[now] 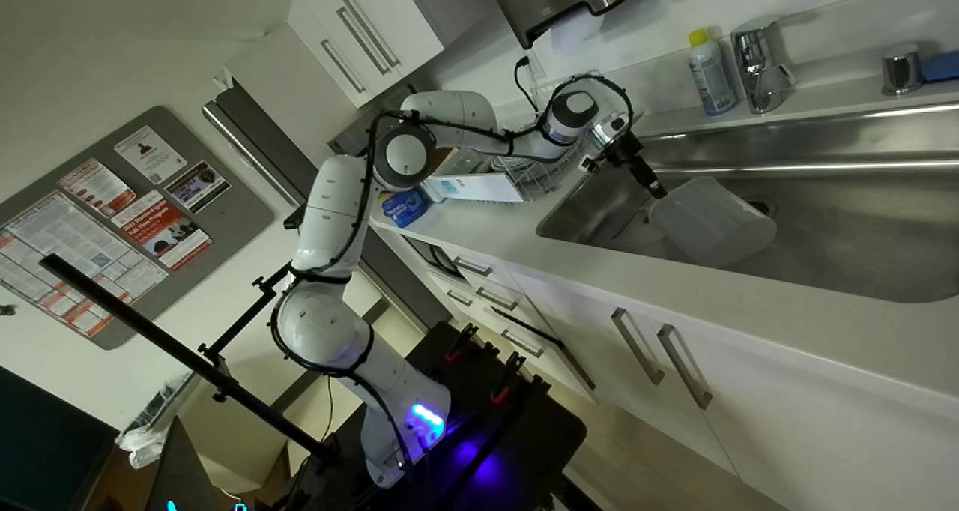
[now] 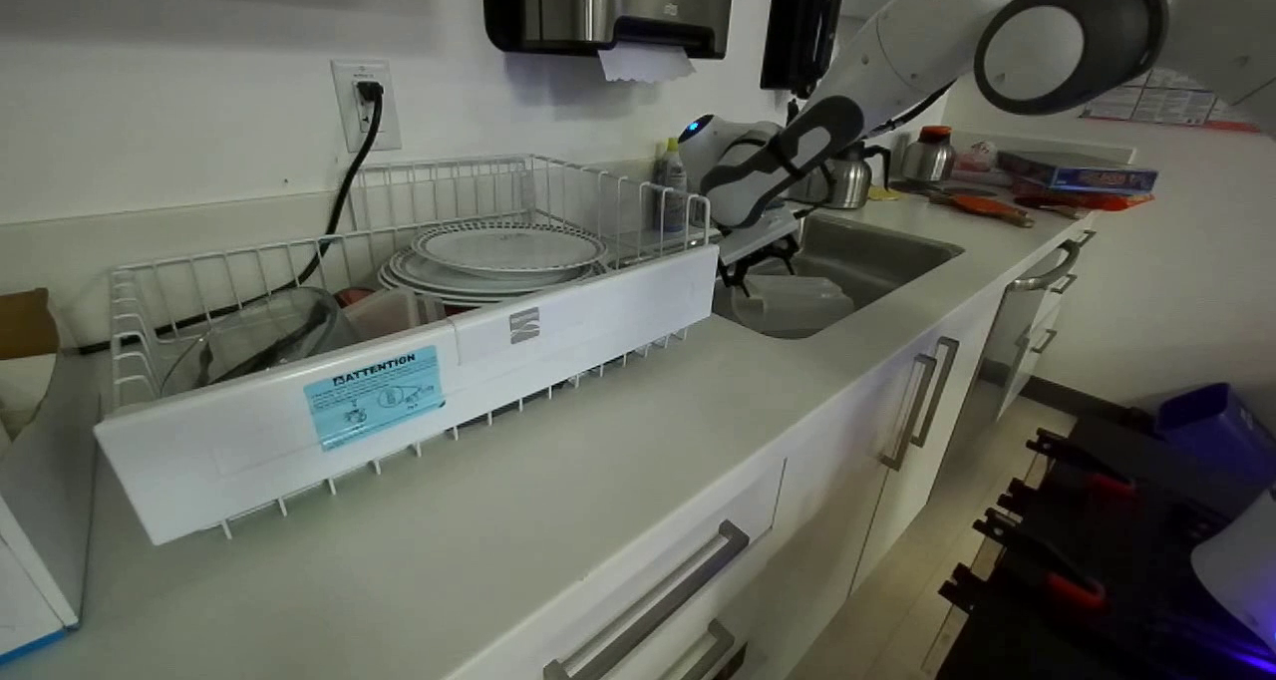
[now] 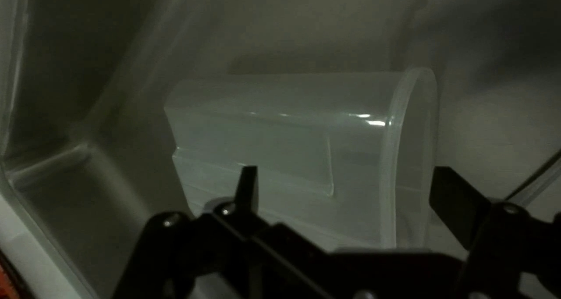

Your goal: Move the clear jar from the sink to the drying rack

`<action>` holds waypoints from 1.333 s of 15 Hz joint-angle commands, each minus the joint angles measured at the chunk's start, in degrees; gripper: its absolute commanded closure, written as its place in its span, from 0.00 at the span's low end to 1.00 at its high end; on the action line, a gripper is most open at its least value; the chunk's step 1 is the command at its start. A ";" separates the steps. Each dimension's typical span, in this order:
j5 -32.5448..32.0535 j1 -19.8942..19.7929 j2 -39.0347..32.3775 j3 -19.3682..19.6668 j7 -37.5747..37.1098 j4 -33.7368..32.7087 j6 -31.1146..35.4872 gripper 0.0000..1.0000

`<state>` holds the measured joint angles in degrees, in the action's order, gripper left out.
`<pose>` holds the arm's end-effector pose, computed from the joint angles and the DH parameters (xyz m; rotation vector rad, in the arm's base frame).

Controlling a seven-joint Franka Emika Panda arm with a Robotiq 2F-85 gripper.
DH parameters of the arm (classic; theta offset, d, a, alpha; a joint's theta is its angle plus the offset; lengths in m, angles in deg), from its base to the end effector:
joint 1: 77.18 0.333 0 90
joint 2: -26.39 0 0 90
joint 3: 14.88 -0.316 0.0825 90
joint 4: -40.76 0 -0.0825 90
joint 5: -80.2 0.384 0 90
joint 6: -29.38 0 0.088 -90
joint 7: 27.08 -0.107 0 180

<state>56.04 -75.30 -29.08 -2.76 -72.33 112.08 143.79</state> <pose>0.7245 -0.1174 0.1757 2.4165 -0.8499 -0.0310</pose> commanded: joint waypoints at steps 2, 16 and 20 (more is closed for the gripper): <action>1.60 0.80 -1.19 1.49 0.74 -0.87 0.10 0.00; 1.13 3.49 -7.36 3.44 -1.07 -6.82 -3.70 0.34; 0.82 4.17 -7.55 4.61 -1.37 -7.60 -4.63 0.66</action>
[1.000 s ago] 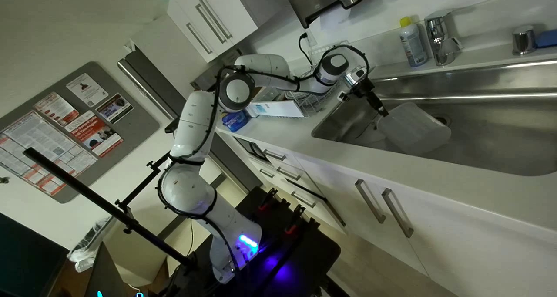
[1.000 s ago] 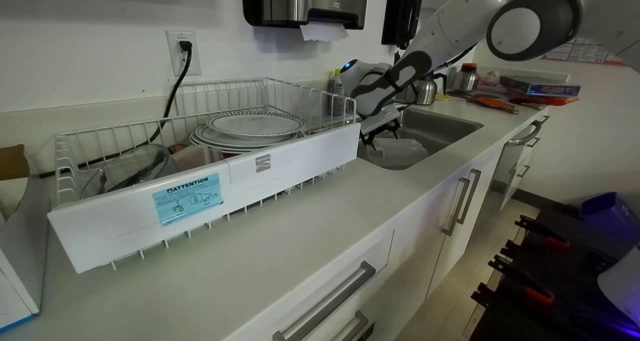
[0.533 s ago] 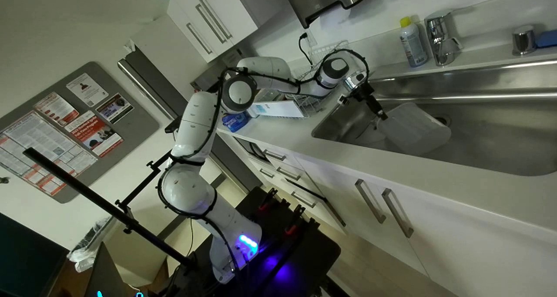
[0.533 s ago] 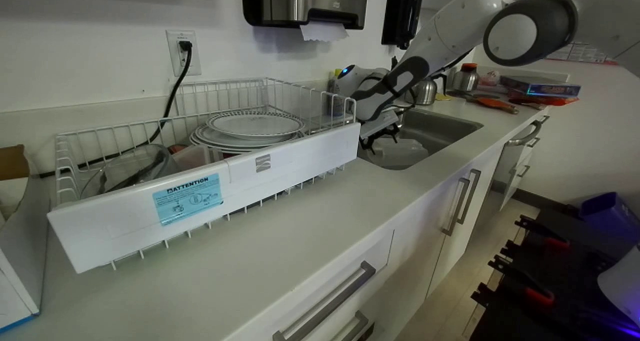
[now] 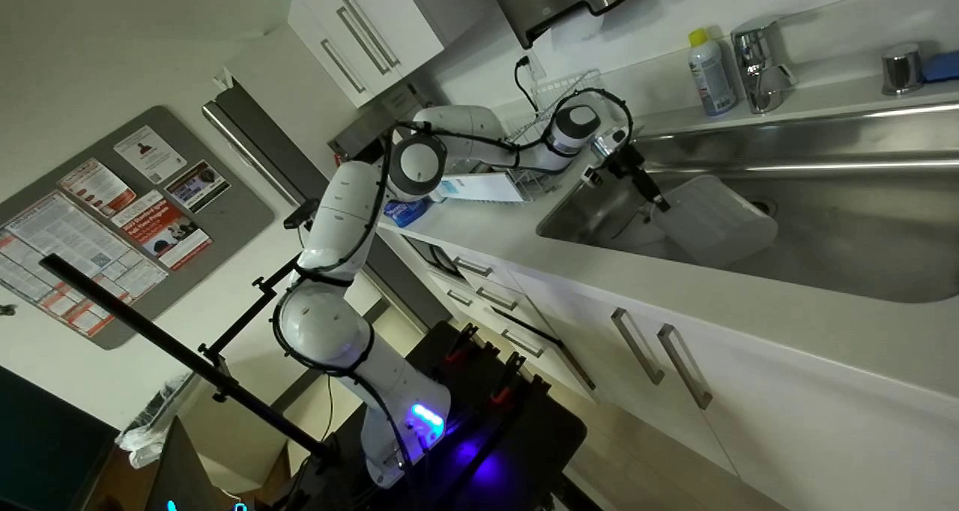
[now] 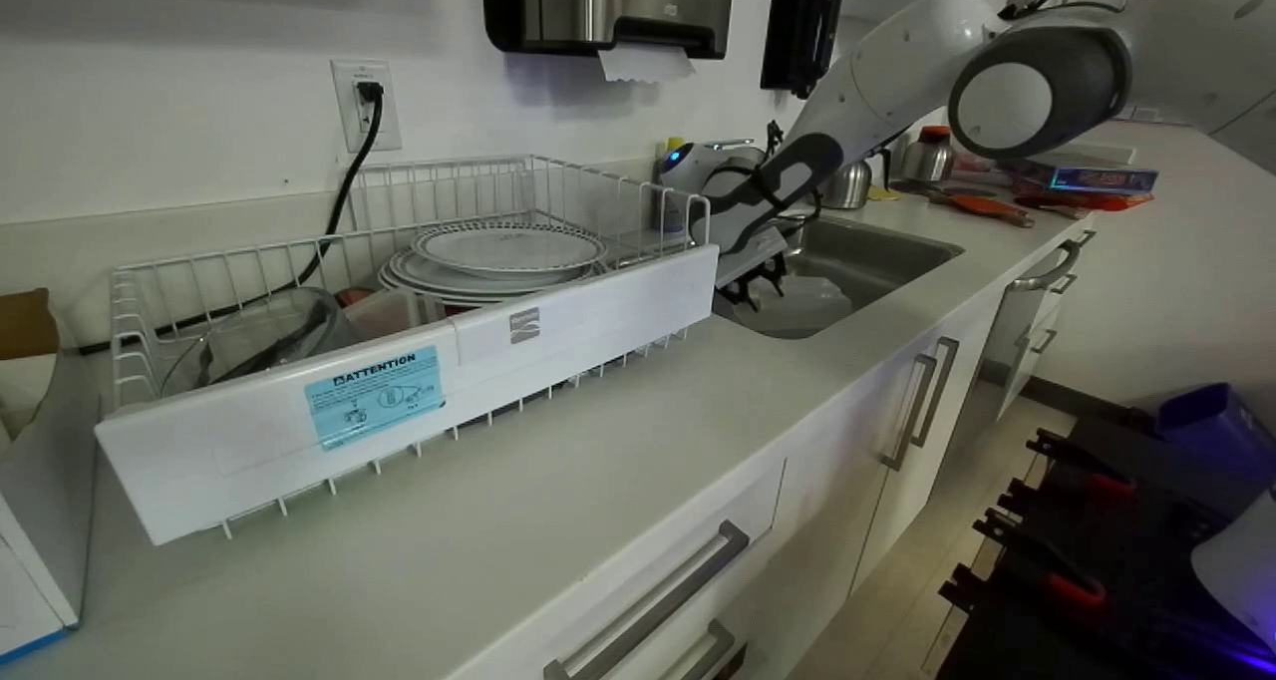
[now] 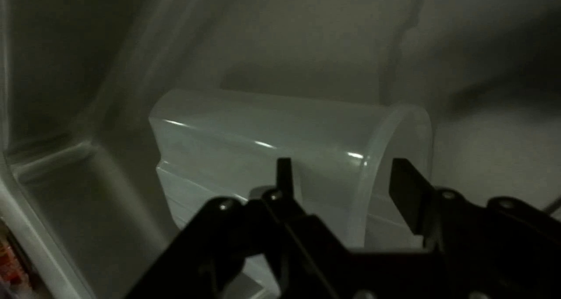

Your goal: Move the clear jar from the sink to the drying rack

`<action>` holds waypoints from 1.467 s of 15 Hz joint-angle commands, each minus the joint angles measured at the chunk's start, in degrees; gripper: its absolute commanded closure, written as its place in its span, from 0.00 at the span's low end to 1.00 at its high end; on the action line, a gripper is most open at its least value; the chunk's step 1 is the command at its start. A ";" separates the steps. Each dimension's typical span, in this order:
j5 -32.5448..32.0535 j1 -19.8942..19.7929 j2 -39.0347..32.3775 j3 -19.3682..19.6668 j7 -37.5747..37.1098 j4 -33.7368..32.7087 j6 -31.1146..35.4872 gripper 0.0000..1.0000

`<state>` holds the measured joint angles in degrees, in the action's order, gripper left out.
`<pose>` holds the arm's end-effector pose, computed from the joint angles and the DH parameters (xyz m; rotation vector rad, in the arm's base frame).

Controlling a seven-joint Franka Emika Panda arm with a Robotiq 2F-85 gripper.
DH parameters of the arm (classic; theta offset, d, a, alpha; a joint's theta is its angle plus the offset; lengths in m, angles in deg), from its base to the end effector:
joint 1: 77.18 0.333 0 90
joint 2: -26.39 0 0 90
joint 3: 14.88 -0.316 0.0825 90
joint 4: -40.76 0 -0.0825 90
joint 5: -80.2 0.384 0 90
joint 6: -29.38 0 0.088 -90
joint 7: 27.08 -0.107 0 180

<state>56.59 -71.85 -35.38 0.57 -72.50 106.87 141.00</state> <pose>0.7292 -0.1014 0.1396 2.3512 -0.7948 -0.0634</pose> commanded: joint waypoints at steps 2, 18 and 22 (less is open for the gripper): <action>0.25 0.68 -0.97 1.66 -1.26 -2.41 -1.96 0.81; -3.76 2.46 20.37 1.02 3.27 17.91 1.39 0.98; -3.89 1.41 29.45 0.20 4.94 27.15 6.72 0.98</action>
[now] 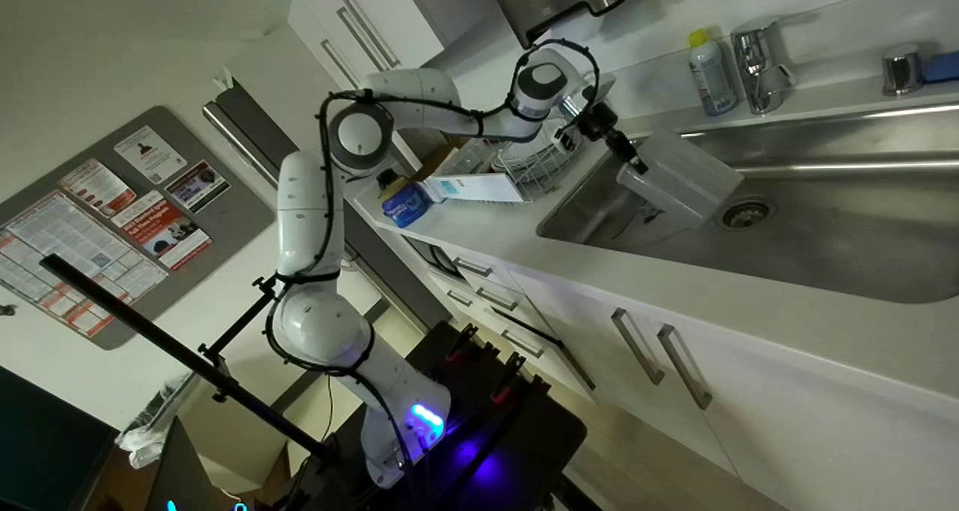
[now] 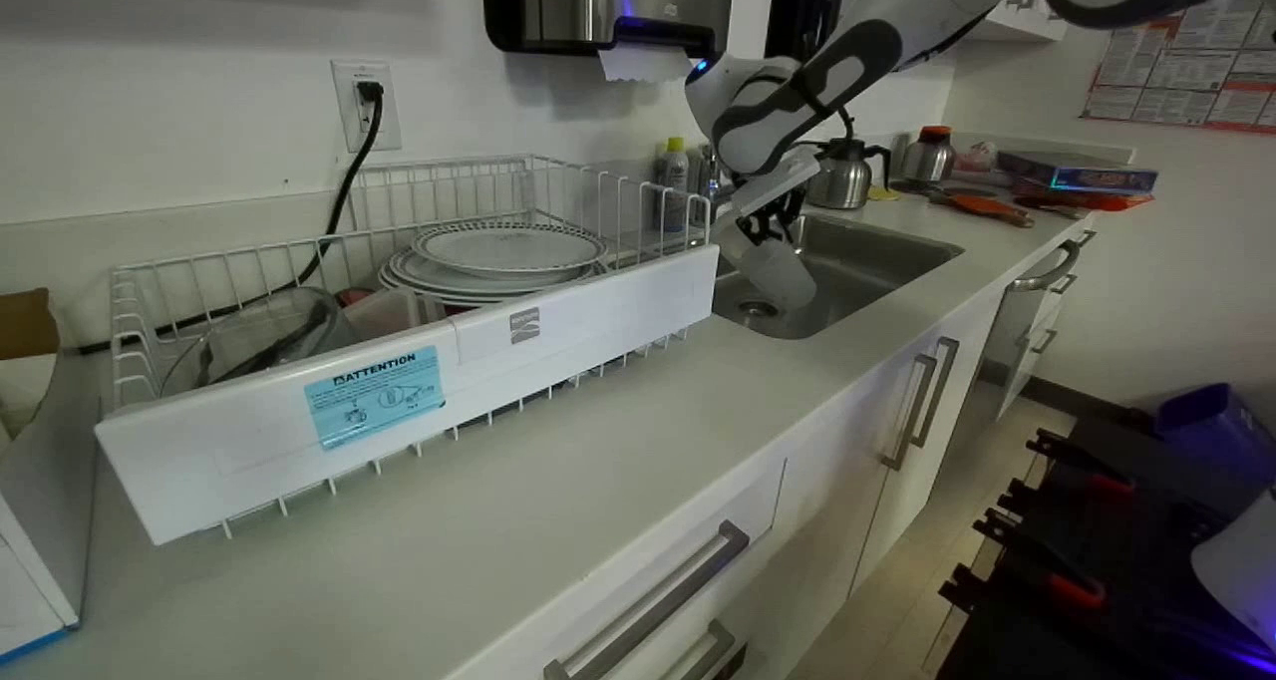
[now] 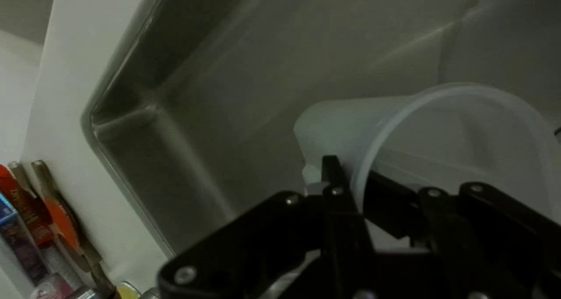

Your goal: Move the clear jar from the sink to the drying rack

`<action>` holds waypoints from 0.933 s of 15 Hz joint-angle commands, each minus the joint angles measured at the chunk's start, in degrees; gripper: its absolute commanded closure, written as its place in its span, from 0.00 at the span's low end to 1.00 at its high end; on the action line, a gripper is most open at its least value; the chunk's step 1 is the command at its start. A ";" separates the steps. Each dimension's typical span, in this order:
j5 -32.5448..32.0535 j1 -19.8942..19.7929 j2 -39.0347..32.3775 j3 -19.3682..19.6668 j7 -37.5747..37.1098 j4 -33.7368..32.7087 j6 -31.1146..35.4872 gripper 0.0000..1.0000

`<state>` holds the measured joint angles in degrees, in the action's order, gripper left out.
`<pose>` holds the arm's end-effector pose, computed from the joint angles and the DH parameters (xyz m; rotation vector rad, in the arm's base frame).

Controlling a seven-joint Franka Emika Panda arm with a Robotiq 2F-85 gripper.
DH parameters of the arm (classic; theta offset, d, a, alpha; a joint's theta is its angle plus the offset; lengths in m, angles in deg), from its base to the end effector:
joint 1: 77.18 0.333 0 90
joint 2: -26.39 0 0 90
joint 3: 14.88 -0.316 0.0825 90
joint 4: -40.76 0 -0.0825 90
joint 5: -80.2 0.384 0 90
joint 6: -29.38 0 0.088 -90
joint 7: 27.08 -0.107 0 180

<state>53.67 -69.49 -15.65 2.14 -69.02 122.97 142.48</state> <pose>0.7013 -0.1045 0.2707 2.3913 -0.7560 0.0122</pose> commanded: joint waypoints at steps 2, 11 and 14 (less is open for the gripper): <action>-0.39 -2.05 14.76 -2.13 2.96 16.21 10.07 0.98; 5.30 -7.17 35.94 -6.86 21.57 37.59 25.15 0.98; 7.11 -7.84 41.01 -8.54 26.27 41.12 24.24 0.98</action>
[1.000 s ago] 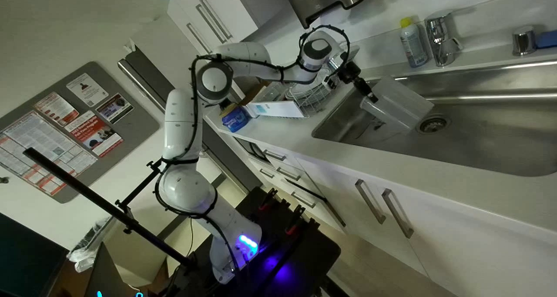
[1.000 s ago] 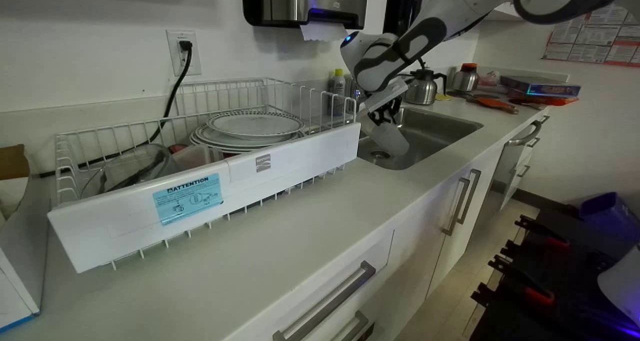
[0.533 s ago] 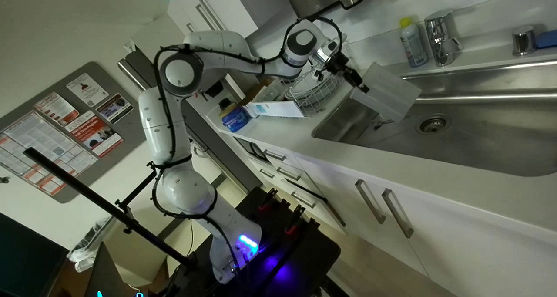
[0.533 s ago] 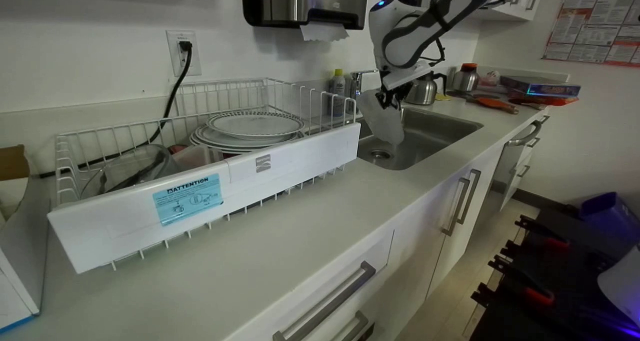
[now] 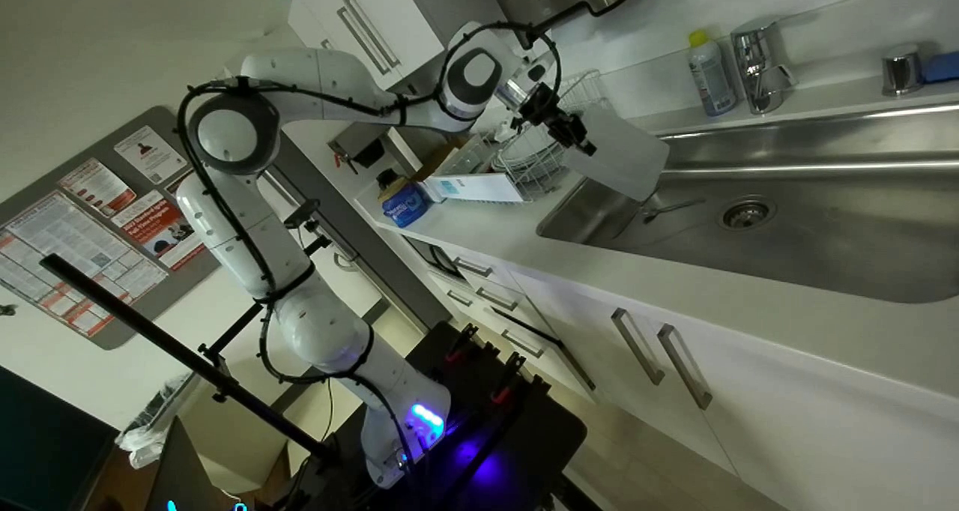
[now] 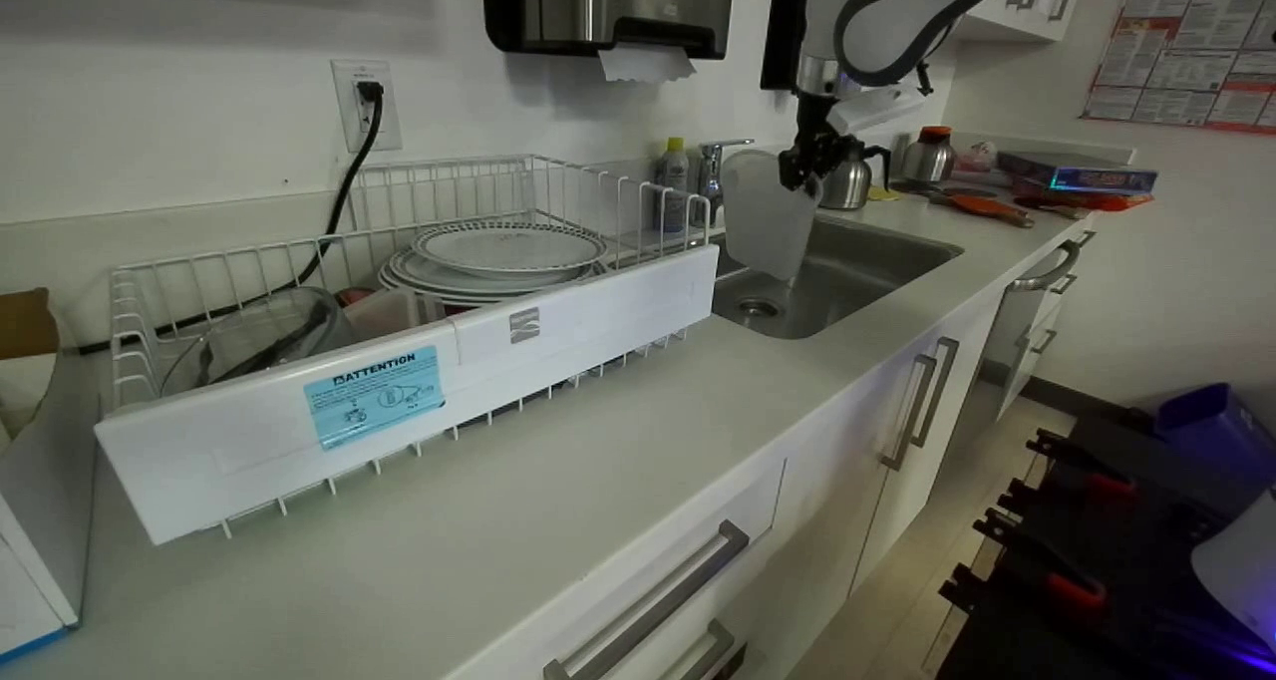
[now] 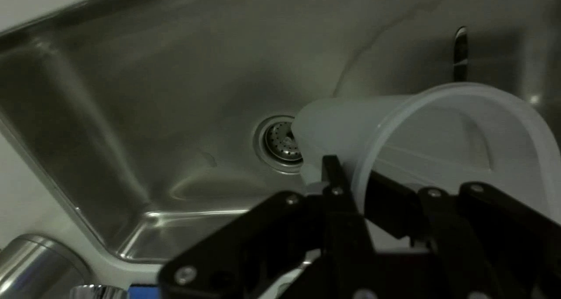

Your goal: Move the clear jar from the sink to the drying rack

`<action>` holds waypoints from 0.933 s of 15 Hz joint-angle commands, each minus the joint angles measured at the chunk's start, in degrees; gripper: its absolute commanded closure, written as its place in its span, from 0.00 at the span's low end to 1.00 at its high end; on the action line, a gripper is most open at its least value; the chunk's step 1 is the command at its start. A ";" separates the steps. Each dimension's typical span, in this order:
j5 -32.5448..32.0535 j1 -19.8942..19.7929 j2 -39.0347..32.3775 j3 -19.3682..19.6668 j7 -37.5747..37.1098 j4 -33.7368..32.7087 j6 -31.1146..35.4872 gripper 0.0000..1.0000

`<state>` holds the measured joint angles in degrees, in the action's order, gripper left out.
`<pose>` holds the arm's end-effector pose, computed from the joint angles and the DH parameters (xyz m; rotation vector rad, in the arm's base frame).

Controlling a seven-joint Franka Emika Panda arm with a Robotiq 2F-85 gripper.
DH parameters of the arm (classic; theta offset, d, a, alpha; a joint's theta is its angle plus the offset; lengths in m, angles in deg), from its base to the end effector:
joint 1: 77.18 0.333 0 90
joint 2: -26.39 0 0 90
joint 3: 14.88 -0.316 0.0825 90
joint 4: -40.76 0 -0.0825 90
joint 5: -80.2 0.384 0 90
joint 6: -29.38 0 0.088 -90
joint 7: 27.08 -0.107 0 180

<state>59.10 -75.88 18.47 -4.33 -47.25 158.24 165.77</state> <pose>0.5852 -0.0964 0.3932 2.8163 -0.3760 0.3113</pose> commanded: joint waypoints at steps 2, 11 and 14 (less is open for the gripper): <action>0.05 -1.67 10.06 -2.88 4.86 8.68 3.70 0.98; 0.07 -3.38 15.56 -6.95 7.51 13.28 9.52 0.93; -0.20 -3.76 16.04 -7.06 7.51 13.87 9.53 0.93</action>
<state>58.32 -77.89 34.52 -9.71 -40.26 172.16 175.31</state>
